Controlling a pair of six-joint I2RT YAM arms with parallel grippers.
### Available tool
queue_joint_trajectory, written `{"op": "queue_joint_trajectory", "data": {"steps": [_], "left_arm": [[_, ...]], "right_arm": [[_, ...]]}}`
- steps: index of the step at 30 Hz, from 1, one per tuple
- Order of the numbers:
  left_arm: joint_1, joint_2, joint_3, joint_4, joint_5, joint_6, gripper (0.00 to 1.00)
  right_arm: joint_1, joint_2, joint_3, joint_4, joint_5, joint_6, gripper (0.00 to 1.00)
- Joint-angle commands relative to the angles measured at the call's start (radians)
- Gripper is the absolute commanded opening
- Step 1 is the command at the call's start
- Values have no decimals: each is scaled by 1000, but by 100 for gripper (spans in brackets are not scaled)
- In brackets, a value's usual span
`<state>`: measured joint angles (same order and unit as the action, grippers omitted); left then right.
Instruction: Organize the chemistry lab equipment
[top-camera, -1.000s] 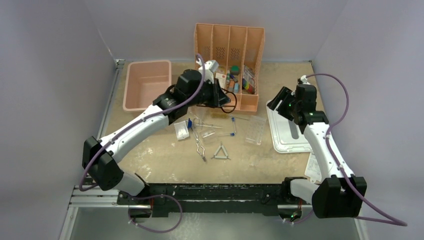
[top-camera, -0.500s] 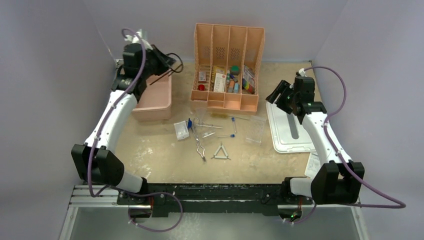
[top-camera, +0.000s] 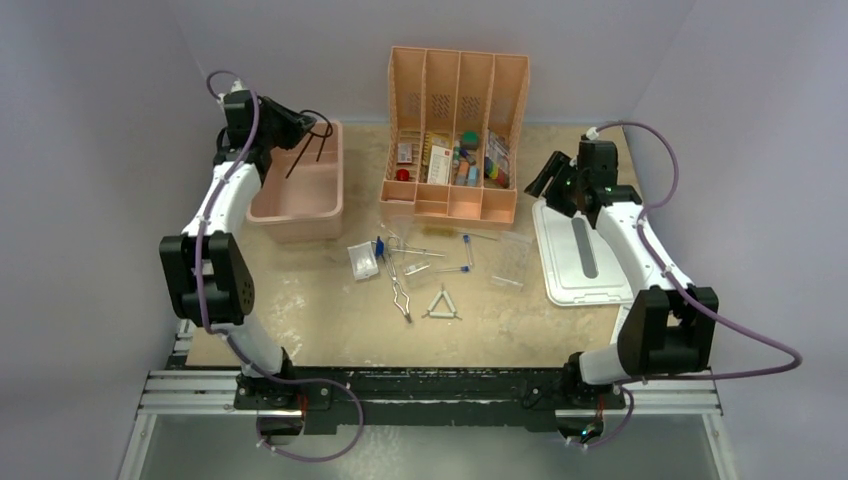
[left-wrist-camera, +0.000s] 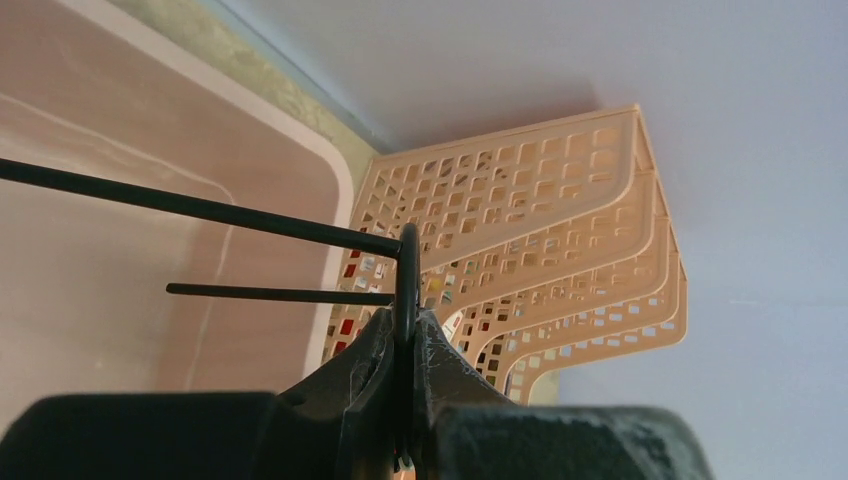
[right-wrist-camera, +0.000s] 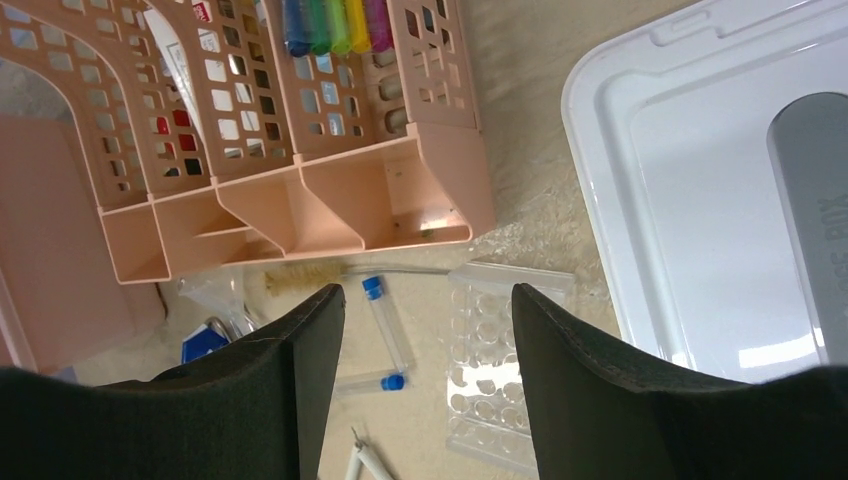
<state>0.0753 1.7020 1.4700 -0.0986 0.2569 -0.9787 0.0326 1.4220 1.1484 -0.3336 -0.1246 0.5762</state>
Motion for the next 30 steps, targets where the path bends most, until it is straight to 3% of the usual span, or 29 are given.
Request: {"op": "queue_joint_trajectory", "data": {"steps": [1,8,18,21,30], "left_arm": [[-3,45,12,182,75,-68,0],[8,195,12,243,115,-53,0],[26,316,-67,550,255,-159,0],[27,325,-69,565,243,-151,0],[43,279,-147,500,143,-105,27]], "right_arm": [[6,14,65,31,-3,14,64],[9,44,96,32,26,23,64],[9,86,134,38,18,13,64],[10,99,144,38,19,12,64],[10,145,188,26,14,7,64]]}}
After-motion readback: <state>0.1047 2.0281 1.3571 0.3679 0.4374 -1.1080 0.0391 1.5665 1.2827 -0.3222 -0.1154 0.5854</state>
